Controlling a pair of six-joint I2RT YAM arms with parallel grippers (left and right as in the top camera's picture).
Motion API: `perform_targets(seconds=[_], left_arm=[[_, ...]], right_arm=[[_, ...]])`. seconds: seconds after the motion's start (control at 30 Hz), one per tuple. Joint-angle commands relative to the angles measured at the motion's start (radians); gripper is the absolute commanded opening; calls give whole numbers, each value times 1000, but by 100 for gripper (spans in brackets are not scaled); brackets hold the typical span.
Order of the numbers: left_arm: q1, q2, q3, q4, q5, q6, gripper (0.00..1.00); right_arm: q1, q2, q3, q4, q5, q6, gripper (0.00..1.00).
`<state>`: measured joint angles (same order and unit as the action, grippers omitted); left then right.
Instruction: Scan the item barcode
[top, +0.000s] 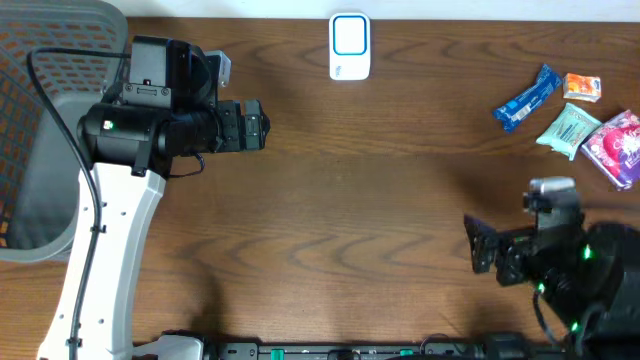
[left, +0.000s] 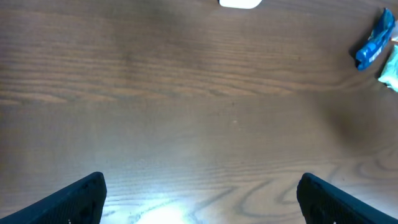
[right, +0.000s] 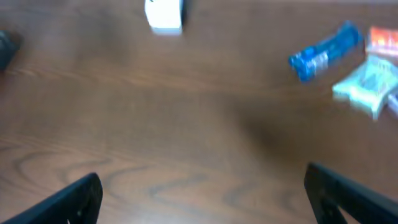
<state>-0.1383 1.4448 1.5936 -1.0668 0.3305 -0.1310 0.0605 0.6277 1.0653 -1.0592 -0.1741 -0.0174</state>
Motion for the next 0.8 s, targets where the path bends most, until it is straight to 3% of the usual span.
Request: perform_targets(seconds=[0.0, 0.27, 0.77], left_arm=[[3, 1, -2, -2, -10, -2, 98], [2, 1, -2, -2, -10, -2, 98], [2, 1, -2, -2, -10, -2, 98]], right_arm=[[11, -140, -173, 127, -19, -56, 99], [55, -392, -556, 546, 8, -127, 99], [41, -605, -922, 1015, 72, -126, 99]])
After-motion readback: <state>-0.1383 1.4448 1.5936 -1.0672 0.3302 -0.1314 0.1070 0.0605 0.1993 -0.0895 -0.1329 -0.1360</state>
